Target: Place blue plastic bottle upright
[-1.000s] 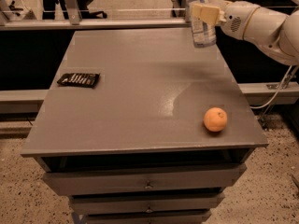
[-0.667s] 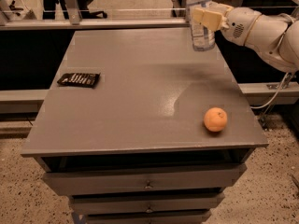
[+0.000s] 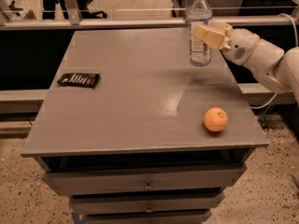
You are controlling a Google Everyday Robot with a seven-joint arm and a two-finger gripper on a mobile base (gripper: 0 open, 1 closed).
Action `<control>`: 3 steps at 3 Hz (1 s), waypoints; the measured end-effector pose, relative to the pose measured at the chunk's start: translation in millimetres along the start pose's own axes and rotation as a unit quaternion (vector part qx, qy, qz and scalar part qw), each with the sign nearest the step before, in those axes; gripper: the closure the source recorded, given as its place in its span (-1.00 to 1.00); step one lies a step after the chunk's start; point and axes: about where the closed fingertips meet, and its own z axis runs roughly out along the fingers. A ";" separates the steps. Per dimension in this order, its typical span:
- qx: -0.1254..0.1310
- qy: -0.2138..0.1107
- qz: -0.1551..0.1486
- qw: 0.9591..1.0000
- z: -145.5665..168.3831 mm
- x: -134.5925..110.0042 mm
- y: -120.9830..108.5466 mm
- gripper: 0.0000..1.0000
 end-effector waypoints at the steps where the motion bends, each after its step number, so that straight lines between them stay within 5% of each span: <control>1: -0.026 -0.027 0.009 0.999 -10.6 11.3 14.3 1.00; 3: -0.055 -0.052 0.002 0.997 -19.6 18.2 27.7 1.00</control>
Offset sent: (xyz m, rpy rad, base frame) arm -0.0468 -0.0041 -0.0287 0.1113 -0.1234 0.1221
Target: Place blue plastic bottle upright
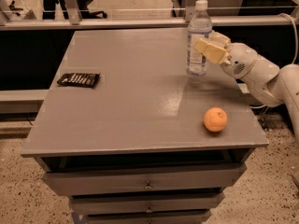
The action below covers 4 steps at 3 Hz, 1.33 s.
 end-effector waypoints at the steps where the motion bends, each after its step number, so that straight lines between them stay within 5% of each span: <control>1: -0.017 -0.003 0.000 1.000 4.7 -0.3 2.7 1.00; 4: -0.070 -0.027 -0.011 0.997 -33.0 -12.2 4.2 1.00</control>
Offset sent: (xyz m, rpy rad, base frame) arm -0.0105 -0.0207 -0.0065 0.0501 -0.0785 0.1003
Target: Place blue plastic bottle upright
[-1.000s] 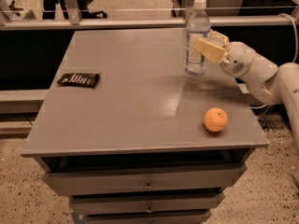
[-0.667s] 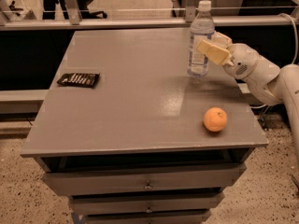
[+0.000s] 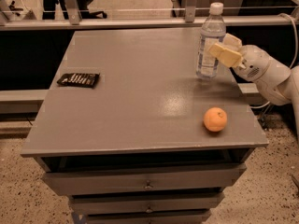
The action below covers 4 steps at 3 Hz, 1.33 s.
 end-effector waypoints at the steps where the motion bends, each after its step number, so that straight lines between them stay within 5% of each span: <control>1: -0.027 -0.013 0.009 1.000 -9.3 7.7 10.8 1.00; 2: -0.041 -0.018 0.014 0.999 -12.7 13.0 18.0 1.00; 4: -0.071 -0.012 0.024 0.997 -16.4 21.5 29.1 0.20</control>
Offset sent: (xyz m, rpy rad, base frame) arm -0.0274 -0.0056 -0.0284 0.0462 -0.0211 0.1129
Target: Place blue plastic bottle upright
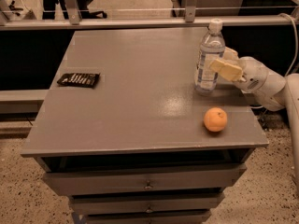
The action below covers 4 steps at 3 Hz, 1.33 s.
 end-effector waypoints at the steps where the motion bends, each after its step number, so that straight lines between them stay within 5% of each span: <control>1: -0.013 0.007 0.000 1.000 -1.9 3.9 3.8 -0.26; 2: -0.021 0.016 -0.004 1.000 -6.0 5.4 7.1 -0.88; 4: -0.015 0.060 -0.016 0.998 -20.9 -20.4 6.0 -1.00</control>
Offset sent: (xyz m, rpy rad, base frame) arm -0.0101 -0.0079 -0.0156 -0.0428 -0.0223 0.0352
